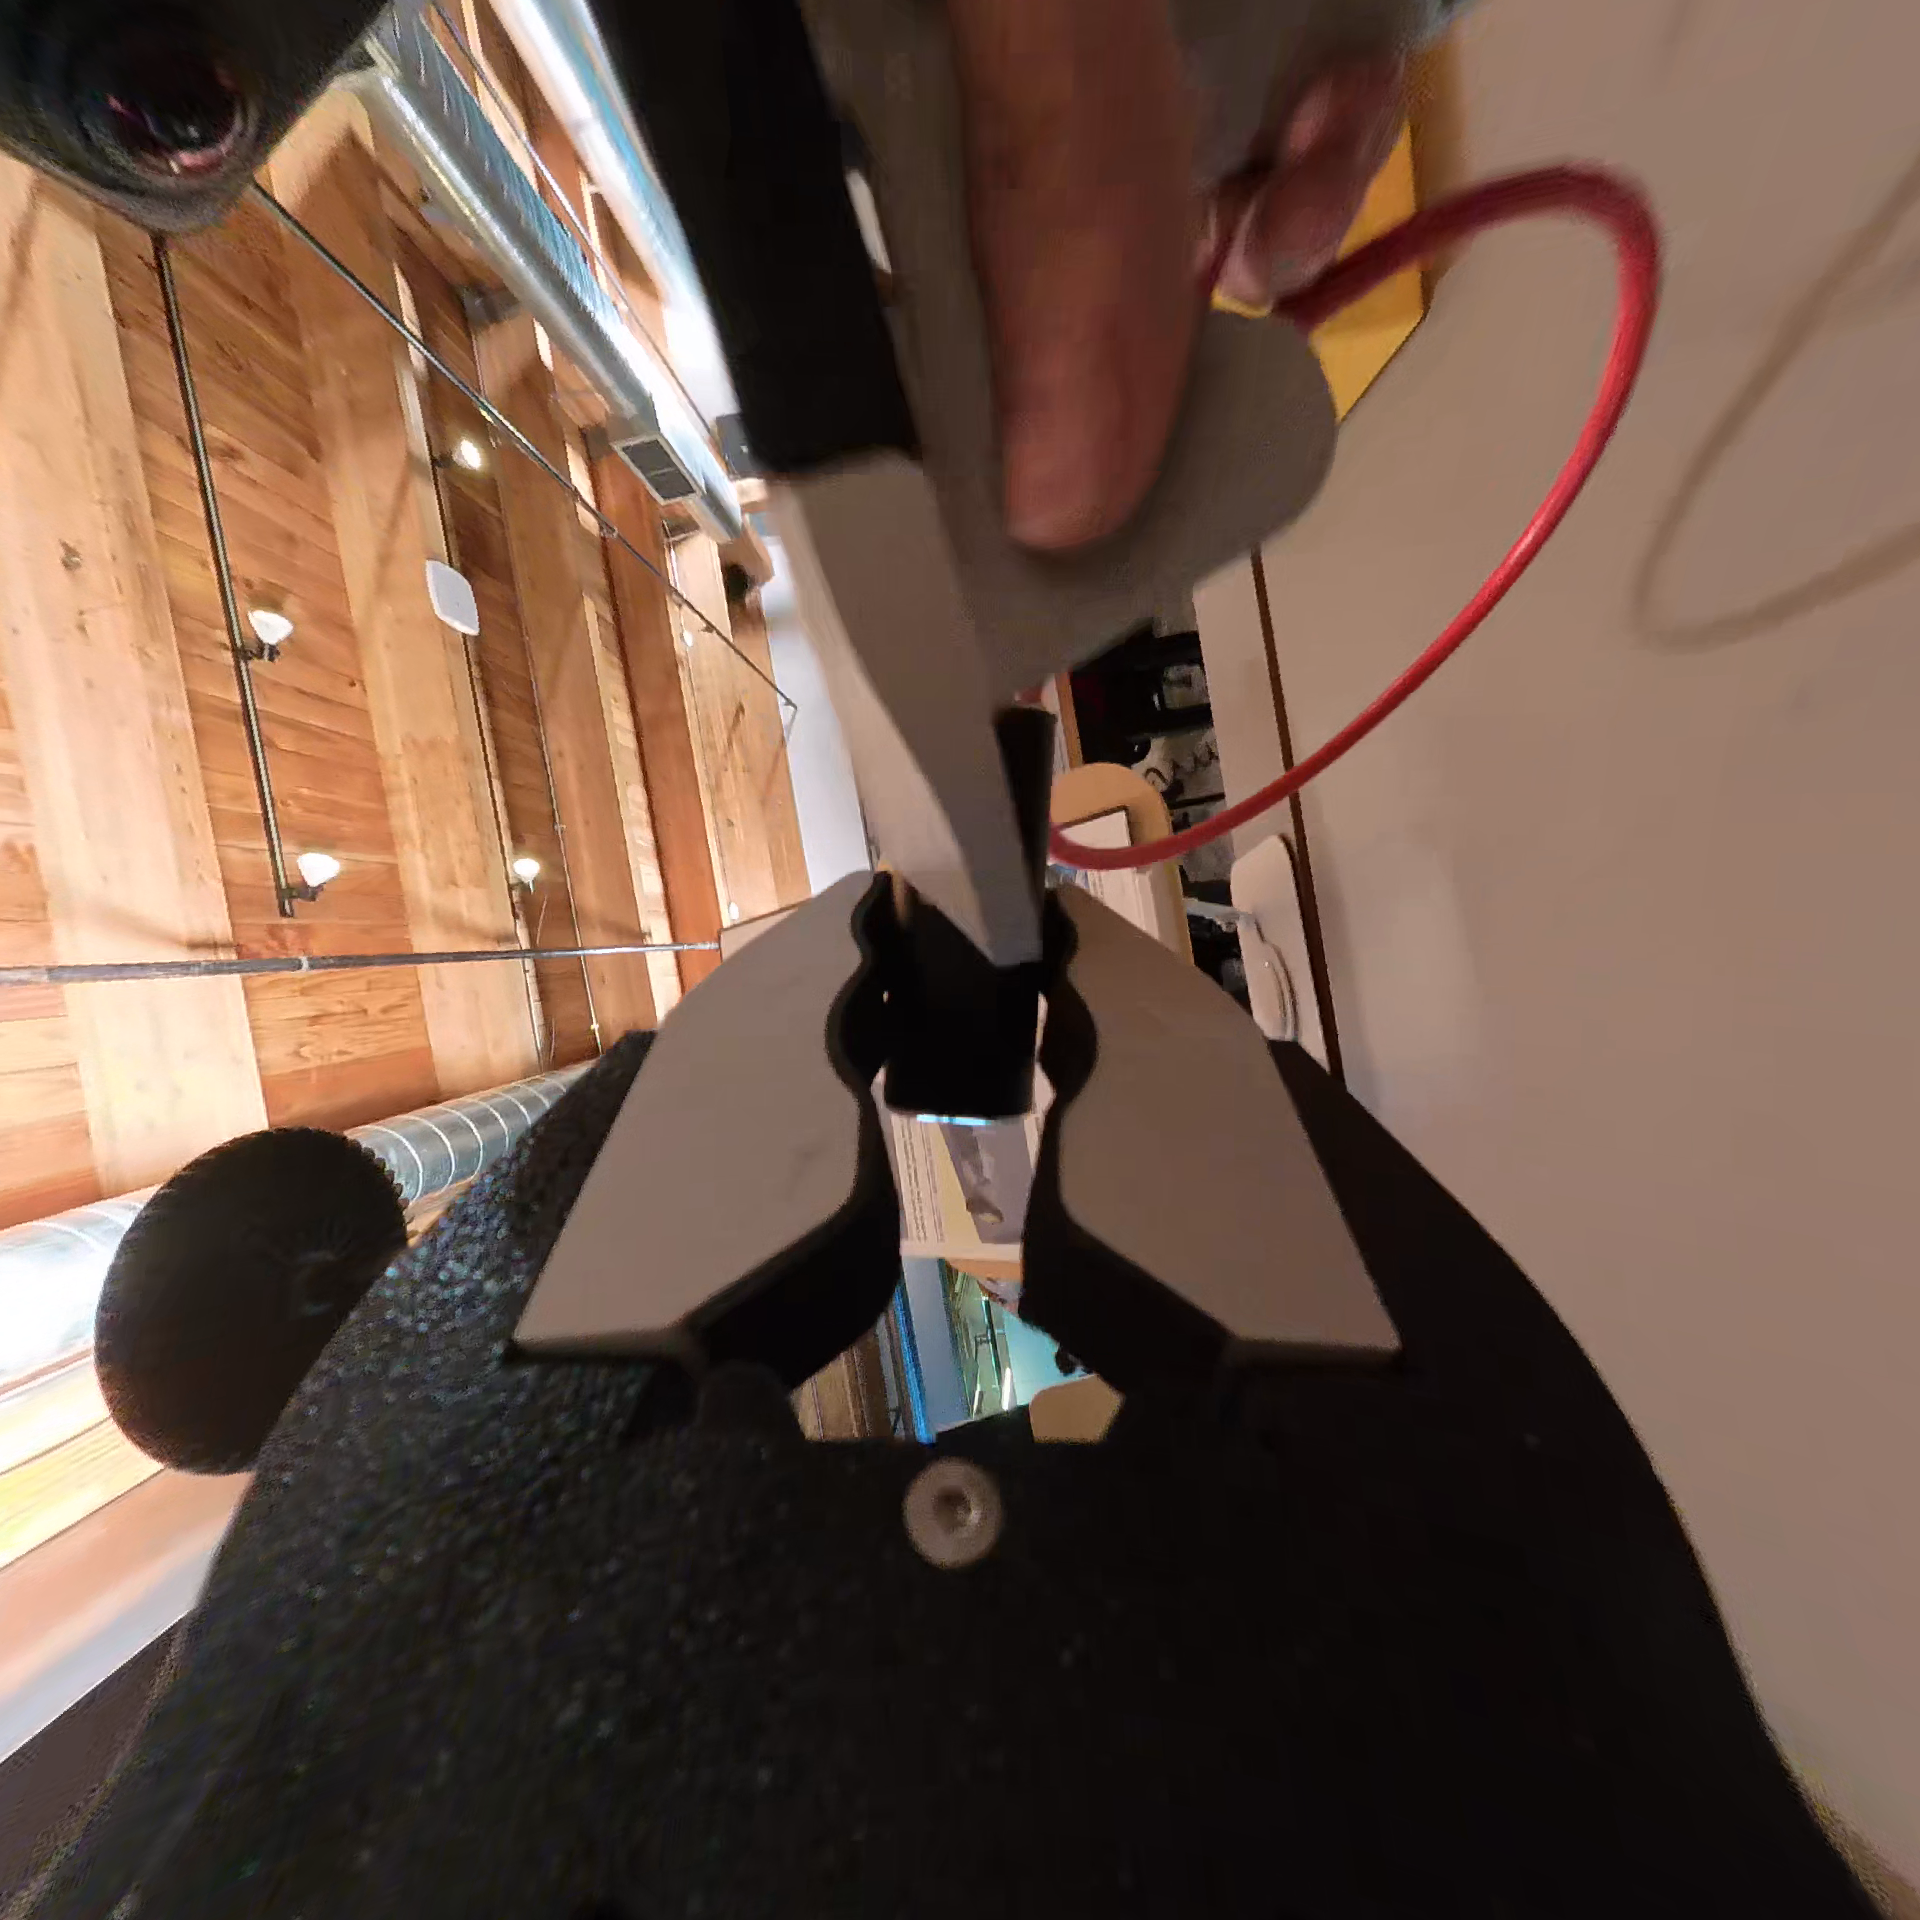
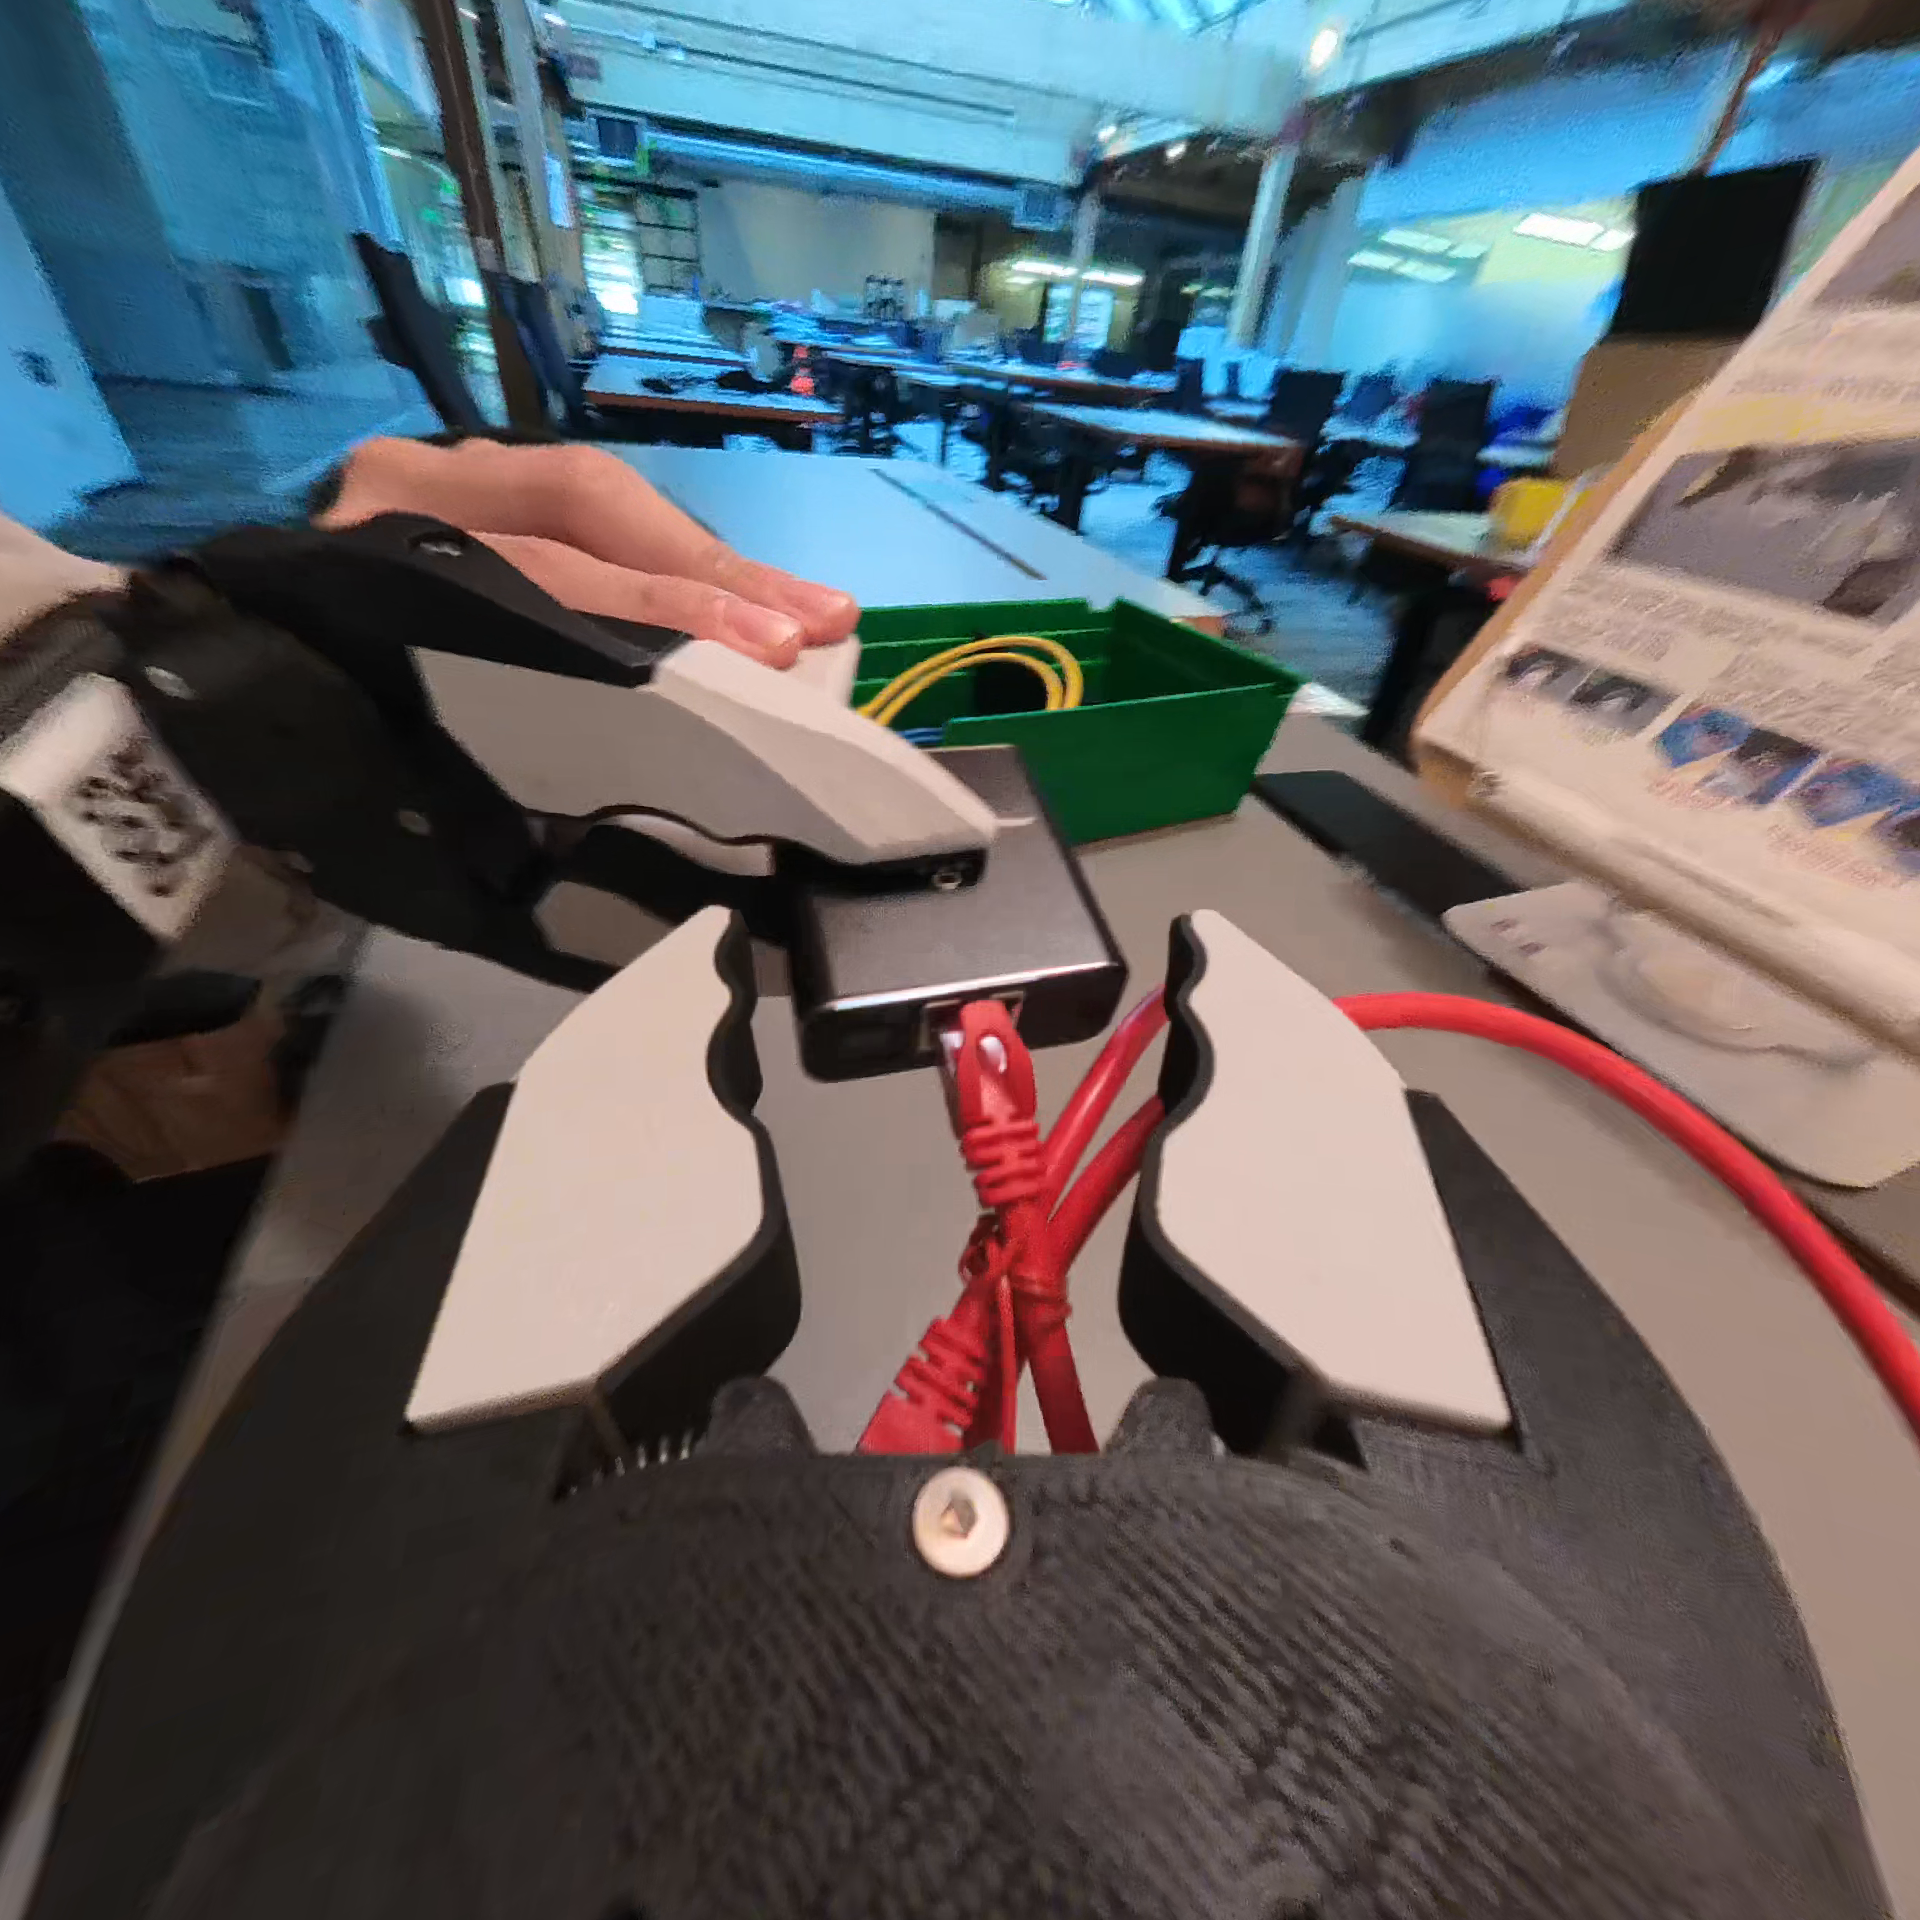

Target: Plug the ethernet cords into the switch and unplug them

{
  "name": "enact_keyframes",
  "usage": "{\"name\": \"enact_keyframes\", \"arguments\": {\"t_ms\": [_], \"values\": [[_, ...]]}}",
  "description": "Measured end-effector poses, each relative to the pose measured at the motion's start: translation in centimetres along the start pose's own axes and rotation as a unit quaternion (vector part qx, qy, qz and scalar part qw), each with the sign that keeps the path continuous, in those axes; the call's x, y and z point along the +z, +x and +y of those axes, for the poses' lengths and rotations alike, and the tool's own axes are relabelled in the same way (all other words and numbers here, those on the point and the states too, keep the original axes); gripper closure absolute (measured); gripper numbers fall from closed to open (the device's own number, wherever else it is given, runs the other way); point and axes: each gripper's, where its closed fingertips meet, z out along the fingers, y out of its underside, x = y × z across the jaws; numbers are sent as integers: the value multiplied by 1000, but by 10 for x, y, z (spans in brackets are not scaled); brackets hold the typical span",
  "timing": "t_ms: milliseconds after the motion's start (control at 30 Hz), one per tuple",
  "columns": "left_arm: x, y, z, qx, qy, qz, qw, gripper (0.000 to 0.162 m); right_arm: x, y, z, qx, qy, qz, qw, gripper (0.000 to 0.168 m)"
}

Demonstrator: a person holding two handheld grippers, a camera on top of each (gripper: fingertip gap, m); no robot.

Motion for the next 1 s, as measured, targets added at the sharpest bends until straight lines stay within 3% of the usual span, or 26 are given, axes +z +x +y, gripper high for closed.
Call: {"name": "enact_keyframes", "arguments": {"t_ms": [233,333,467,533,600,700,767,800,833,900,933,1000], "values": [[-4,6,-3,28,23,-6,999,138,8,-9,13,47,2,-43,998,103],[-1,18,-1,-2,33,23,999,137,11,-8,23,53,-11,-54,997,103],[0,21,20,-165,9,46,985,122,6,3,25,-6,18,-20,1000,103],[-4,31,40,-293,-11,95,951,120,-4,10,25,-17,40,-19,999,103],[-12,38,41,-481,12,171,860,115,-12,12,24,-8,73,-37,997,103],[-21,19,20,-716,97,254,643,111,-12,10,28,-10,98,-53,994,103],[-22,16,8,-790,123,310,515,108,-7,7,33,-29,91,-53,994,103],[-20,22,2,-808,114,342,466,107,-4,5,35,-43,86,-52,994,103],[-19,30,-6,-815,111,373,429,105,-1,4,36,-61,79,-43,994,103],[-19,38,-20,-828,127,409,363,128,4,-2,40,-87,60,-46,993,103],[-18,40,-22,-837,132,409,337,130,5,-1,43,-93,51,-40,994,103],[-17,44,-23,-845,145,403,320,131,4,-1,47,-98,51,-38,993,103]]}}
